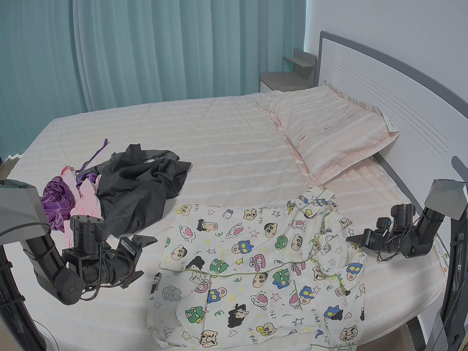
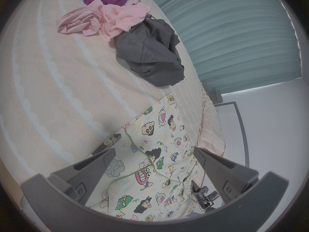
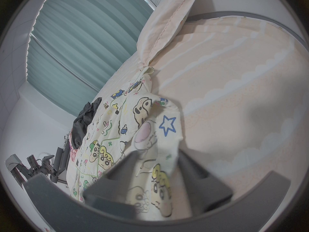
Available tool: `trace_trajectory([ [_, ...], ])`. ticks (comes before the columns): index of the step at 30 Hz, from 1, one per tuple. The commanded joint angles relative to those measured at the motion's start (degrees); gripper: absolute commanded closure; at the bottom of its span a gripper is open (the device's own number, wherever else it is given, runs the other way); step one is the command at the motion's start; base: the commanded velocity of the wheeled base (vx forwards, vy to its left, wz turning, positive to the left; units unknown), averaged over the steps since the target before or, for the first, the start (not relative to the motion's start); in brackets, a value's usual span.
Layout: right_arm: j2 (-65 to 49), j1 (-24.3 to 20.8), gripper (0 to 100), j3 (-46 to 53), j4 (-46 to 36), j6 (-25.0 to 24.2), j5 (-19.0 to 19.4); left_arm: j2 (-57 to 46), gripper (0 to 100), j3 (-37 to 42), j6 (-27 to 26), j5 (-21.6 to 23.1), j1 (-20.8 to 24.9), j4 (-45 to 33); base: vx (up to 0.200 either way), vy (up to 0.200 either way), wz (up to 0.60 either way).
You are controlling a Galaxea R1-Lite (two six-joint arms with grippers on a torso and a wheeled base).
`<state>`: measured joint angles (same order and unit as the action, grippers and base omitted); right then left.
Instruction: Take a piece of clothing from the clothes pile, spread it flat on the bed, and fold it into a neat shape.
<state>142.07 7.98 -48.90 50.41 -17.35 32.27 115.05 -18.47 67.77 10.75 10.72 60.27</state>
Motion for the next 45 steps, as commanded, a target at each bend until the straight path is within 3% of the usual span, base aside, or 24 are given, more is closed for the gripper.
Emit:
trace_trajectory([
  [1,0.31,0.01,100,-0.23,0.22,-0.06,0.08,-0.01,0,0.01,0.0,-0.03,0.01,0.02,0.0,0.0,0.0],
  [17,-4.52,6.69,100,-1.46,0.04,-2.69,-2.65,-0.01,0,-0.08,0.0,-0.12,0.01,0.02,0.0,0.0,0.0],
  [30,-2.94,7.31,100,-3.4,-0.84,-2.6,-4.23,-0.09,0,0.01,0.0,-0.38,0.01,0.02,0.0,0.0,0.0],
  [31,-3.03,7.4,0,-3.84,-1.8,-2.6,-4.41,-0.09,0,0.01,0.0,-0.29,0.01,0.02,0.0,0.0,0.0],
  [35,-3.47,7.31,0,-4.19,-3.04,-2.25,-5.46,-0.09,0,0.1,0.08,-0.29,0.36,0.02,0.0,0.0,0.0],
  [41,-5.58,6.34,0,-4.45,-3.04,-2.87,-12.14,-0.36,0,1.07,0.17,-0.29,2.2,0.02,0.0,0.0,0.0],
  [45,-9.0,5.99,0,-1.99,-2.86,-4.45,-12.93,-0.71,0,1.24,0.26,-0.29,2.47,0.02,0.0,0.0,0.0],
])
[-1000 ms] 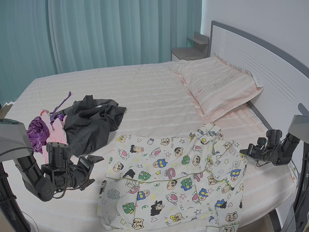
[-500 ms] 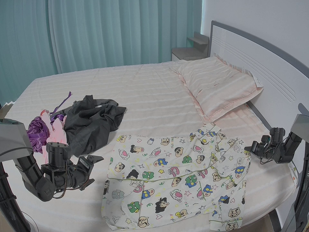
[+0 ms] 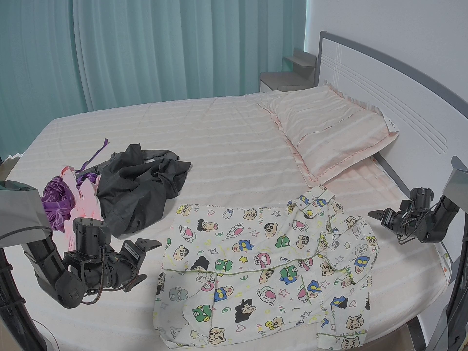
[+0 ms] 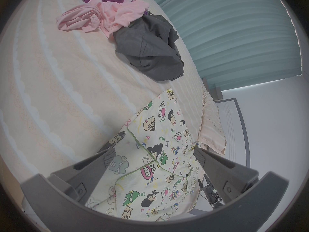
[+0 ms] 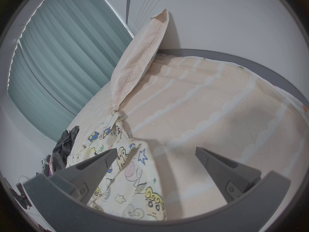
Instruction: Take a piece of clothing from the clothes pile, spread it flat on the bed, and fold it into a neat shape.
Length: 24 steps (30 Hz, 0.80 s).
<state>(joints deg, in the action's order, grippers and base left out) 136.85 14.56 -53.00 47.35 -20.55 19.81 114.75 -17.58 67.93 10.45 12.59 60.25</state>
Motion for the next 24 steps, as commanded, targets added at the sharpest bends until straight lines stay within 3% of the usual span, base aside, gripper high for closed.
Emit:
trace_trajectory([
  [1,-6.25,-1.37,0,3.61,0.38,-3.18,-0.56,-0.67,0,0.62,0.1,0.1,0.77,0.05,0.0,0.0,0.0],
  [5,-15.39,-4.54,0,9.5,0.64,-9.86,-0.65,-1.55,0,1.58,0.19,0.63,2.08,0.05,0.0,0.0,0.0],
  [7,-15.39,-4.54,0,9.5,0.64,-9.86,-0.65,-1.55,0,1.58,0.19,0.63,2.08,0.05,0.0,0.0,0.0],
  [8,-20.66,-8.75,0,15.04,0.64,-13.28,-3.02,-1.46,0,1.85,0.28,0.63,2.88,0.05,0.0,0.0,0.0],
  [10,-21.54,-9.99,0,16.44,0.73,-14.52,-4.08,-1.46,0,2.02,0.37,0.63,3.05,0.05,-0.2,0.0,0.0],
  [12,-23.21,-14.2,0,21.01,1.96,-20.67,-6.89,-1.46,0,2.37,1.68,0.63,3.75,0.05,-0.2,0.0,0.0],
  [17,-23.12,-20.18,0,28.13,10.13,-28.93,-10.84,-1.46,0,2.9,1.86,0.63,5.42,0.05,-0.2,0.0,0.0],
  [24,-19.87,-25.45,0,35.34,23.4,-38.33,-11.28,0.56,0,0.35,1.24,-0.16,10.79,0.05,0.0,0.0,0.0],
])
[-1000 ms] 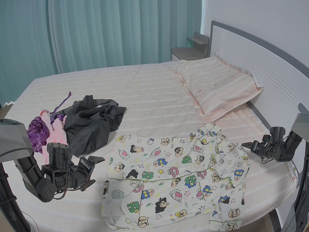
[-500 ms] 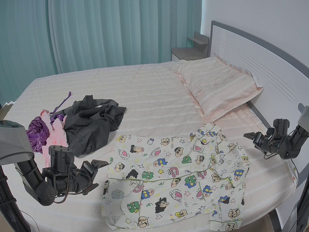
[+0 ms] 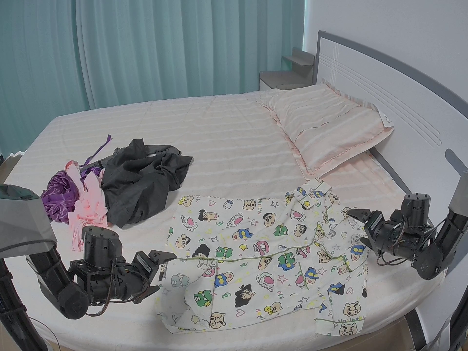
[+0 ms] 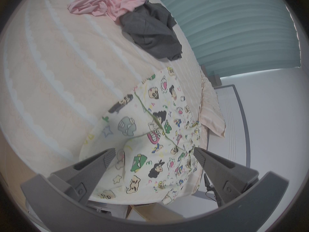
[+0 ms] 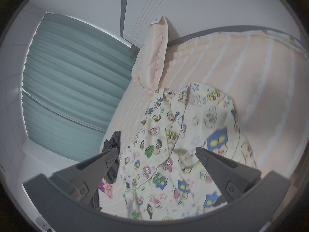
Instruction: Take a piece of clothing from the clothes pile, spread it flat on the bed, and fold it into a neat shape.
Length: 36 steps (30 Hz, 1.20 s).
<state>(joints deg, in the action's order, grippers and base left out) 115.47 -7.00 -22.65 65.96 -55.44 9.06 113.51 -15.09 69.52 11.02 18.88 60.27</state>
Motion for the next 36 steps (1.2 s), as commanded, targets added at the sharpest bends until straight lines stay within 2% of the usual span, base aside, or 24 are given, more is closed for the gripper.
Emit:
trace_trajectory([
  [1,2.57,-4.16,0,4.98,6.19,-3.53,-0.8,1.98,0,-2.75,-0.44,-1.26,5.37,-0.15,0.0,0.0,0.0],
  [7,4.06,-4.43,0,5.25,10.06,-3.53,-0.97,4.27,0,-4.16,-1.23,-4.52,10.47,-0.33,0.0,0.0,0.0],
  [8,4.06,-4.25,0,5.25,10.24,-3.53,-0.97,5.5,0,-4.24,-4.84,-7.86,13.02,0.02,0.0,0.0,0.0],
  [10,3.97,-4.25,0,5.25,10.33,-3.53,-0.97,5.67,0,-4.24,-5.54,-8.3,13.37,0.02,0.0,0.0,0.0],
  [11,3.53,-4.43,0,5.25,10.33,-3.53,-0.97,6.64,0,-4.42,-11.69,-10.23,15.31,-0.5,0.0,0.0,0.0],
  [17,2.13,-4.69,0,5.42,10.41,-3.62,-1.06,10.86,0,-8.64,-12.75,-11.28,15.48,-5.16,0.0,0.0,0.0],
  [22,1.16,-4.96,0,5.6,10.33,-3.62,-0.97,12.18,0,-11.28,-14.77,-11.46,15.48,-5.95,0.0,0.0,0.0],
  [36,1.25,-4.78,0,5.6,10.41,-3.71,-1.06,11.21,0,-9.43,-14.94,-12.51,15.66,-10.26,0.0,0.0,0.0],
])
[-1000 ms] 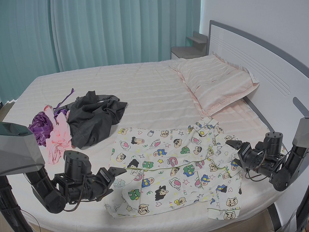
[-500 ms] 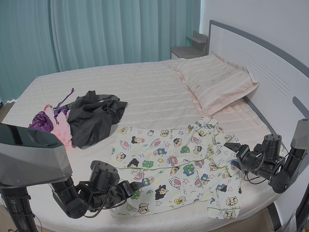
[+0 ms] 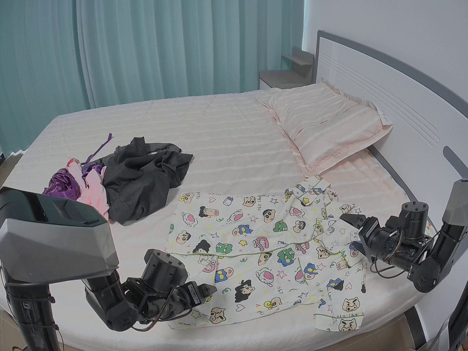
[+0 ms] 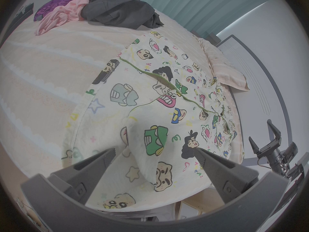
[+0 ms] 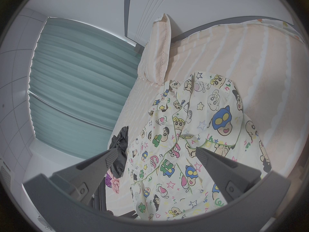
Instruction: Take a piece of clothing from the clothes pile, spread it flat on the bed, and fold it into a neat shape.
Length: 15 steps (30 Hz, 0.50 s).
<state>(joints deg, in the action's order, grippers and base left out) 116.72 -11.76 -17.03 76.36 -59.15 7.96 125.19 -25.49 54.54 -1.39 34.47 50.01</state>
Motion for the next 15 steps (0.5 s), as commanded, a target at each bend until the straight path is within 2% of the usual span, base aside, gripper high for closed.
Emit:
trace_trajectory([
  [1,-0.09,-0.01,0,0.07,0.02,0.0,0.04,-0.38,0,0.88,0.04,-0.1,0.07,0.0,0.0,0.0,0.0],
  [5,-0.18,-0.1,0,0.07,0.02,0.0,-0.05,0.15,0,-0.26,0.04,-0.98,0.07,0.36,0.0,0.0,0.0],
  [6,-0.27,-0.1,0,0.07,0.02,0.0,-0.14,1.47,0,-2.81,0.04,-3.27,0.07,0.36,0.0,0.0,0.0],
  [8,-0.27,-0.1,0,0.07,0.02,0.0,-0.14,2.87,0,-4.39,-0.05,-4.59,0.07,0.18,0.0,0.0,0.0],
  [12,-0.27,-0.01,0,-0.02,0.1,0.0,-0.4,3.14,0,-4.92,-0.14,-4.94,0.15,-0.08,0.0,0.0,0.0],
  [13,-0.27,-0.01,0,-0.02,0.1,0.0,-0.49,3.14,100,-4.92,-0.05,-4.94,0.24,-0.17,0.0,0.0,0.0],
  [15,-0.27,-0.01,0,-0.02,0.1,0.0,-1.02,3.22,100,-5.1,-0.05,-5.03,0.33,-0.35,0.0,0.0,0.0],
])
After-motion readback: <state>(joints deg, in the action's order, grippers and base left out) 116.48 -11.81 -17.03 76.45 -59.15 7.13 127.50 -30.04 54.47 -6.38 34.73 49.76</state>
